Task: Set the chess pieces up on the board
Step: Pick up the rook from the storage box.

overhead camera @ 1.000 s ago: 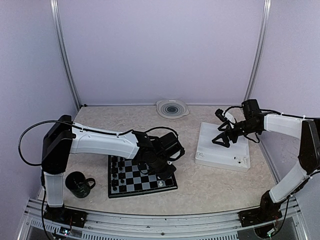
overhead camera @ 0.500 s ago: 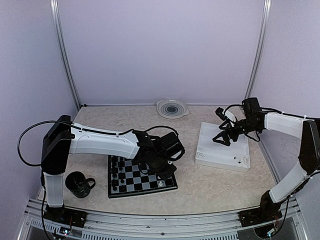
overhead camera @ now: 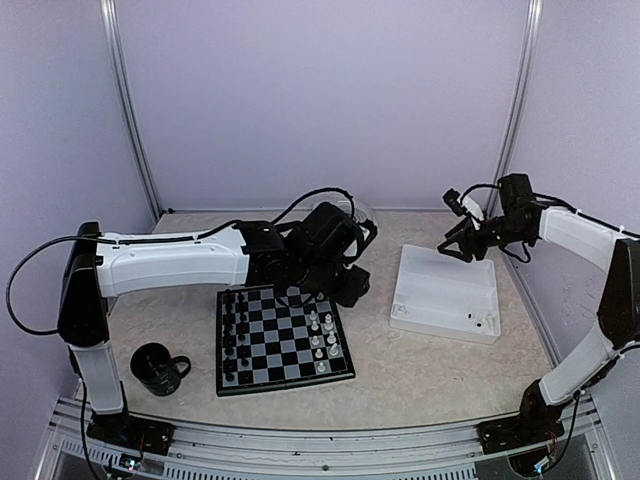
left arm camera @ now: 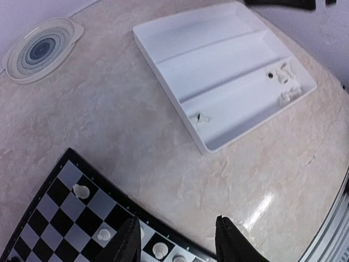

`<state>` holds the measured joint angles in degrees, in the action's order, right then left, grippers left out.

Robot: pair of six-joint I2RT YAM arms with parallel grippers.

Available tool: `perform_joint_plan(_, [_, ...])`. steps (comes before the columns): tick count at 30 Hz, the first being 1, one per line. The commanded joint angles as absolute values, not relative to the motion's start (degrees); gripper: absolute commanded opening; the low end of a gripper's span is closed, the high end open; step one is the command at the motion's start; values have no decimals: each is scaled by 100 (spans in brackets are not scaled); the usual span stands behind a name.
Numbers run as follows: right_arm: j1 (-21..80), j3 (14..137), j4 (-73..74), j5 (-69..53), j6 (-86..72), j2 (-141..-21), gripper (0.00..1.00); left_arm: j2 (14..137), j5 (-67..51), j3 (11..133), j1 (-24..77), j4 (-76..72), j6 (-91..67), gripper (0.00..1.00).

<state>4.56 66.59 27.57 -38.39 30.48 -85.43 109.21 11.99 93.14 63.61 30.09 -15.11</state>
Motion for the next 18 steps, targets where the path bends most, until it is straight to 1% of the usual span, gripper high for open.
perform_joint_plan(1, [586, 6467, 3569, -3837, 3364, -9114, 43, 10649, 926, 9100, 5989, 1430, -2005, 47])
perform_joint_plan(3, [589, 6392, 3648, -3557, 3449, -9105, 39, 10606, 710, 8988, 5845, 1076, -2108, 48])
perform_joint_plan(5, [589, 6329, 3753, -3236, 3575, -8950, 39, 10604, 470, 8953, 5732, 924, -2131, 48])
perform_joint_plan(8, [581, 6176, 4082, -2448, 3782, -8673, 38, 10708, 303, 9072, 5576, 1042, -2048, 49])
perform_joint_plan(10, [549, 6023, 4398, -1848, 3866, -8553, 35, 10790, 280, 9191, 5494, 1178, -1995, 49])
perform_joint_plan(13, [441, 5744, 4759, -1259, 3863, -8415, 33, 10883, 256, 9248, 5405, 1227, -1951, 50])
perform_joint_plan(15, [351, 5627, 4940, -1018, 3784, -8430, 33, 10956, 175, 9277, 5324, 1215, -1987, 50])
perform_joint_plan(18, [244, 5627, 5117, -1066, 3572, -8528, 33, 11071, 36, 9343, 5241, 1209, -2038, 50])
